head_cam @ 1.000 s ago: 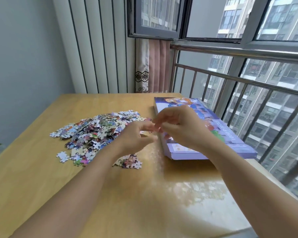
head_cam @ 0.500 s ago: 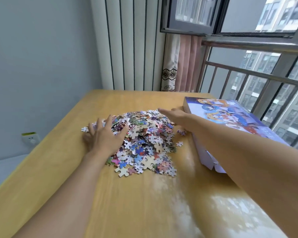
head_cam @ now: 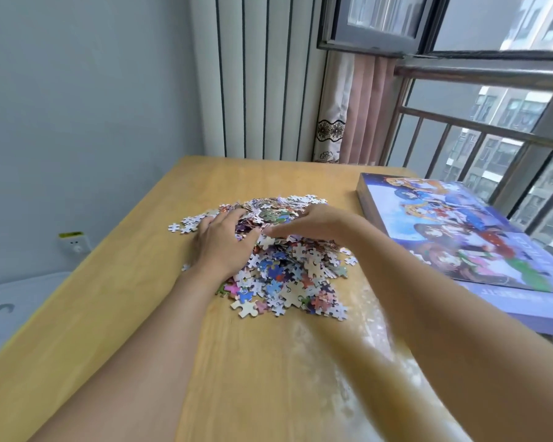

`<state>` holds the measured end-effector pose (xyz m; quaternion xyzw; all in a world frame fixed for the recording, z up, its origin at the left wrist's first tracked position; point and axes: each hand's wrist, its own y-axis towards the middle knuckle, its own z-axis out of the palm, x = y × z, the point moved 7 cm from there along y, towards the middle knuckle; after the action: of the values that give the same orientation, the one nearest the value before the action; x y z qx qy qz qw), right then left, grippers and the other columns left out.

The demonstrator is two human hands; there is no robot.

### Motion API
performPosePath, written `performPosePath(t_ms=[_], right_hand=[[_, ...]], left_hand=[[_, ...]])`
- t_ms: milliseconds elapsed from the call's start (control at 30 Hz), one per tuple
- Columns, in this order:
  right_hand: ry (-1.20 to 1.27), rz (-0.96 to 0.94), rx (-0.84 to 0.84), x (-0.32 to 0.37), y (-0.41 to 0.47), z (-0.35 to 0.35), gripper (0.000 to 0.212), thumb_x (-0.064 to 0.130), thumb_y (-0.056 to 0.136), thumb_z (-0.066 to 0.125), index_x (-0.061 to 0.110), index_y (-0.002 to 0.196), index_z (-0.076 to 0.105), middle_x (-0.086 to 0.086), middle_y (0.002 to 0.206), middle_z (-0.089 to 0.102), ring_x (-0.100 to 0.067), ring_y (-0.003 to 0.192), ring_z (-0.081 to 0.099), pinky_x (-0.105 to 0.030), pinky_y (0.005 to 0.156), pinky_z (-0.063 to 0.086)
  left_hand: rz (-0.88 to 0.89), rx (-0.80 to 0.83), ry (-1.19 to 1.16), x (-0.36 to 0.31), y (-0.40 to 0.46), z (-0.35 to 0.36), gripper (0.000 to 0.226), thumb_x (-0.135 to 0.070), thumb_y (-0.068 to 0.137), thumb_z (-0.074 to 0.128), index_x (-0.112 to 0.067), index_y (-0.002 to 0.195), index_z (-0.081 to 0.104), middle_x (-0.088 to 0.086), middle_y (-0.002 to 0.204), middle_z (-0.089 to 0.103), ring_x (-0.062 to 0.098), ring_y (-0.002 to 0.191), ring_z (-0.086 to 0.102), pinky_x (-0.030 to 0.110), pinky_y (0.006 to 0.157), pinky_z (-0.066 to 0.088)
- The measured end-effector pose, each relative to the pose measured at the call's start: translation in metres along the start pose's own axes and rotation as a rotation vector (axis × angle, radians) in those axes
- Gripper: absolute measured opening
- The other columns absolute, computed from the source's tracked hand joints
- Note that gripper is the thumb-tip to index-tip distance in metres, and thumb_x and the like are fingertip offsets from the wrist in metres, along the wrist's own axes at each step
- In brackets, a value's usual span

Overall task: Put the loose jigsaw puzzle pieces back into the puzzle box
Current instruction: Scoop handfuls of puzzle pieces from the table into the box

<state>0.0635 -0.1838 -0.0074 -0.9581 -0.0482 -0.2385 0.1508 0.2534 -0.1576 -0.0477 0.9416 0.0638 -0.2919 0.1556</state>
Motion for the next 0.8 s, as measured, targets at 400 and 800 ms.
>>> performPosePath(t_ms=[400,800], right_hand=[[0.4,-0.11,-0.396,-0.02,-0.019,-0.001,0.05,0.028,0.06,0.094,0.017,0.099,0.065,0.002,0.088,0.064,-0.017,0.076,0.064,-0.039,0.071,0.058],[1.267,-0.026,-0.298,-0.04,-0.021,0.003,0.051,0.01,0.079,0.085,-0.001,0.124,0.063,-0.015,0.101,0.071,-0.027,0.076,0.074,-0.039,0.064,0.063]], left_hand=[[0.125,-0.085,0.062,-0.011,-0.002,-0.002,0.054,-0.056,0.095,0.051,-0.029,0.142,0.049,-0.005,0.147,0.05,0.024,0.138,0.036,0.044,0.114,0.031],[0.244,-0.213,-0.07,-0.034,-0.014,-0.02,0.041,-0.044,0.095,0.059,-0.021,0.129,0.061,-0.002,0.129,0.063,0.022,0.124,0.05,0.042,0.105,0.041]])
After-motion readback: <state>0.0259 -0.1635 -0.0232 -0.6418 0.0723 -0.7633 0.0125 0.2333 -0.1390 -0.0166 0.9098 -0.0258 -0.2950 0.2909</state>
